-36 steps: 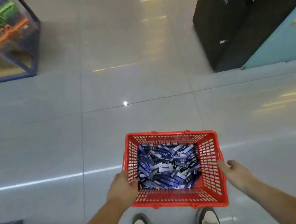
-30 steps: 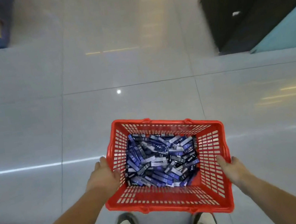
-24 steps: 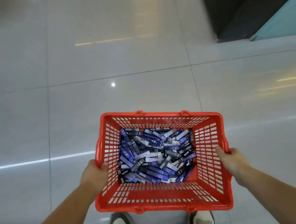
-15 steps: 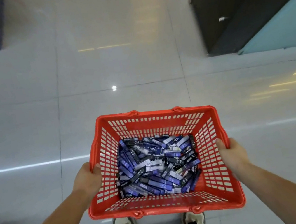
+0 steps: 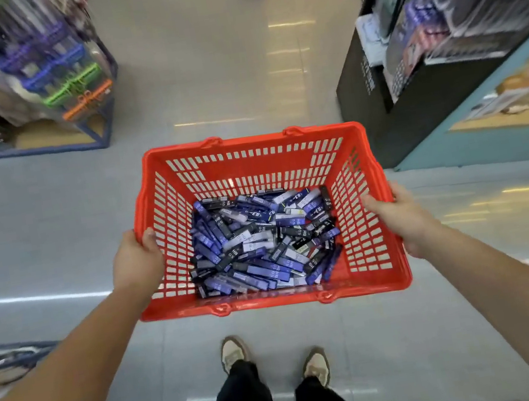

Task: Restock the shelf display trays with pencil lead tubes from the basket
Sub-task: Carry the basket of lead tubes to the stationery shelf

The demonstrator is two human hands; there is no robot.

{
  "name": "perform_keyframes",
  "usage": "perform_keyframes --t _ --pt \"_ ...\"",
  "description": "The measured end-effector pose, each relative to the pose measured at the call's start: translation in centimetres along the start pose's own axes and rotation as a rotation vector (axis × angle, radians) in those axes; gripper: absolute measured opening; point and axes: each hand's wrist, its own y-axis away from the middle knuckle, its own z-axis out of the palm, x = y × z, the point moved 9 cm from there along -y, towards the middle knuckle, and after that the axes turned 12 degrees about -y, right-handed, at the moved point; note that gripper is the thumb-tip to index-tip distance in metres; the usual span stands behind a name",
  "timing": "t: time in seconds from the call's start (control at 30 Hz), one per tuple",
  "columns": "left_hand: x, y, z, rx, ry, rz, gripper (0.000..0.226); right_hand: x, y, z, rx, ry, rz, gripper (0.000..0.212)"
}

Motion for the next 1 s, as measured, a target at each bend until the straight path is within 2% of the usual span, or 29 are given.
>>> perform_keyframes --t 0.07,0.17,0.27,0.43,0.57,0.9,1.0 --pt "1.7 -1.7 -2.3 0.044 0.015 0.006 0.047 -3.6 0.1 1.6 -0.012 0.003 -0.045 0.031" --pt "3.9 -5.3 -4.1 0.043 0.06 0.004 0.047 -8.9 -1.4 3.4 0.116 0.112 -0.197 0.027" --pt "6.4 -9.6 -5.9 0.047 0.103 -0.005 0.045 -13.4 -3.7 6.3 0.169 0.171 -0.249 0.031" --pt "10.7 -18.2 -8.0 0.014 0.188 -0.029 0.033 -19.5 -9.8 11.2 0.181 0.211 -0.219 0.028" --pt "14.5 -25.4 -9.5 -0.02 0.193 -0.02 0.04 -25.5 -14.5 15.3 0.201 0.271 -0.204 0.03" --pt "28.1 -41.0 -13.6 -0.016 0.151 0.052 0.043 -38.1 -26.8 21.8 0.221 0.118 -0.119 0.04" --pt "32.4 -45.7 -13.1 -0.009 0.145 0.037 0.045 -42.1 -31.9 23.7 0.203 0.078 -0.135 0.035"
